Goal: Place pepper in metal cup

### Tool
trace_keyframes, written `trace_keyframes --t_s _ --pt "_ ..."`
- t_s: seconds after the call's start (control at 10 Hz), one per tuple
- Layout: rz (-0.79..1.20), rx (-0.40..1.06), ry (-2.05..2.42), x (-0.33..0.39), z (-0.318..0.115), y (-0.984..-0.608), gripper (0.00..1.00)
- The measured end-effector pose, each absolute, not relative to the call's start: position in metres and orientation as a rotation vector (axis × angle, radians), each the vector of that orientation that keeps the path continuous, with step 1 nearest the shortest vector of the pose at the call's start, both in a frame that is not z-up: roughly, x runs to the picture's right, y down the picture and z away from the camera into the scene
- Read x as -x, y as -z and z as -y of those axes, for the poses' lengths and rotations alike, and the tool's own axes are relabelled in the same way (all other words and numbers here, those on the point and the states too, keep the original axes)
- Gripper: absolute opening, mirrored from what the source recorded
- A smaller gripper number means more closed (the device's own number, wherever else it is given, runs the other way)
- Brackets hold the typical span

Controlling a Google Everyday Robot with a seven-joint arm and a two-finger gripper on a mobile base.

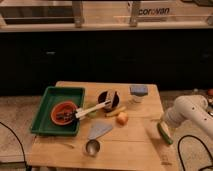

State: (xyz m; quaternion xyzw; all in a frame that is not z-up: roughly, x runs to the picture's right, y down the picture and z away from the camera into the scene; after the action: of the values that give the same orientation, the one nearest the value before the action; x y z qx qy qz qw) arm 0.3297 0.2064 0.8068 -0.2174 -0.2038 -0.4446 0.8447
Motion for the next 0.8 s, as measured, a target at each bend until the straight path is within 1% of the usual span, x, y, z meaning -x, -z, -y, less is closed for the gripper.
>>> trace_keyframes --t_s 0.8 --pt "0.498 0.487 1.039 -0.317 -0.212 -0.828 0.8"
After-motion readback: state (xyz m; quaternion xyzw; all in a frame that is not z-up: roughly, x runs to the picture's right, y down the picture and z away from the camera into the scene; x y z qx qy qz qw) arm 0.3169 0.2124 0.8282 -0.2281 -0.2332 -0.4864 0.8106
